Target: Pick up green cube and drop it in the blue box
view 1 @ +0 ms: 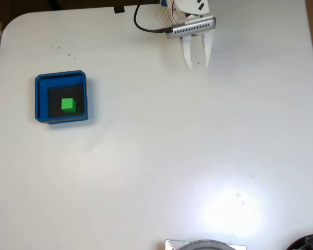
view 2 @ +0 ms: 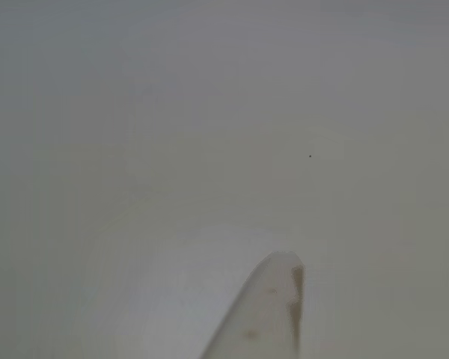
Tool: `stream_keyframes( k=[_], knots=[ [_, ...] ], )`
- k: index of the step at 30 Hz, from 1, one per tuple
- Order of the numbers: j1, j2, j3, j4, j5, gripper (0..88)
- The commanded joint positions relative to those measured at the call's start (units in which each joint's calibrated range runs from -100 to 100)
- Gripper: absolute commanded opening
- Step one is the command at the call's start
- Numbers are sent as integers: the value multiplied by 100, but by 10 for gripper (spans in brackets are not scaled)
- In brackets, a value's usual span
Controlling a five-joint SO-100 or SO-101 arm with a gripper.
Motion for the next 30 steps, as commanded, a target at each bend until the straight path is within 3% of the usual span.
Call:
stream_keyframes(
  k=[1,12,30],
  knots=[
    [-57,-117,-57,-45,24,174],
    [-26,-117,-57,-37,15,51],
    [-19,-83,-57,-37,29,23]
  ],
)
